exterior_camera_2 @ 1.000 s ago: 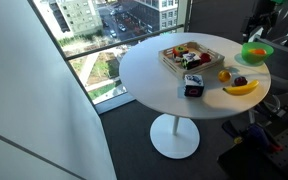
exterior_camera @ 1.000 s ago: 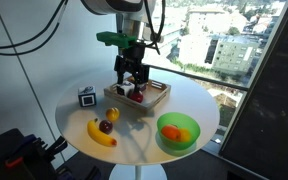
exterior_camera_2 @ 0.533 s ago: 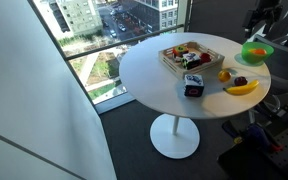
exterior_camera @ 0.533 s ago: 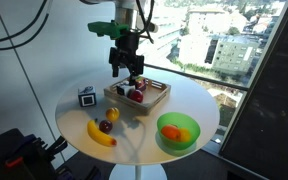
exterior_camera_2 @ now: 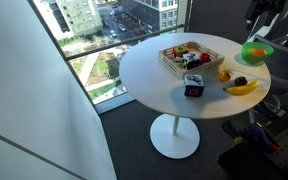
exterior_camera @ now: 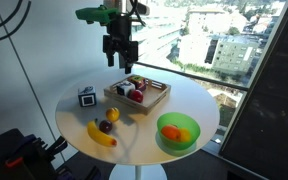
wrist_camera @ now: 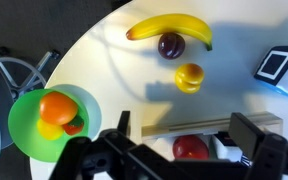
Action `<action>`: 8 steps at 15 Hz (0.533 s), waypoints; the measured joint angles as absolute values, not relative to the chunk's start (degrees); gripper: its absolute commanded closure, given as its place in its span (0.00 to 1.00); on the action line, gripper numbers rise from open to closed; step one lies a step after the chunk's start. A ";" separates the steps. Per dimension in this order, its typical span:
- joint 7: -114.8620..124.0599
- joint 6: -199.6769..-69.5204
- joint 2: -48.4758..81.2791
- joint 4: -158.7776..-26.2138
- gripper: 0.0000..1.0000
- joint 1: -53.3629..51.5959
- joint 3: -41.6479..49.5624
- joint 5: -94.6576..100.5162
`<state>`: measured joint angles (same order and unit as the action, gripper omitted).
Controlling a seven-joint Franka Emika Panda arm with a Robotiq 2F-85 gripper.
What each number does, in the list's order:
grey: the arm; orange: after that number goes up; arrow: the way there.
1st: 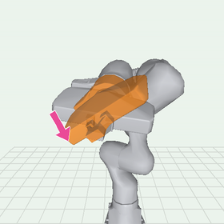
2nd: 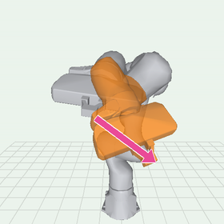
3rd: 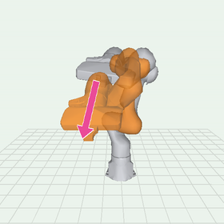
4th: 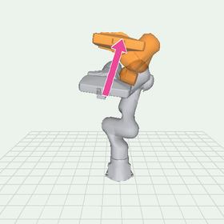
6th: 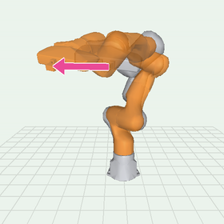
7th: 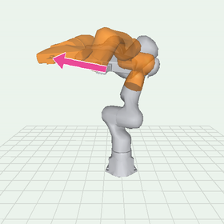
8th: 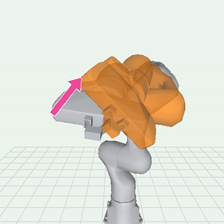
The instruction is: Put the orange in the bowl
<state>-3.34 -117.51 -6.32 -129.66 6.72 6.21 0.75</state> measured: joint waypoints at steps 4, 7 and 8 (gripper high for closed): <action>-3.33 -119.68 -9.47 -131.78 0.00 6.71 5.60 0.75; -3.34 -120.05 -10.16 -132.34 0.00 6.71 5.55 0.75; -3.34 -120.05 -10.06 -132.34 0.00 6.71 5.54 0.75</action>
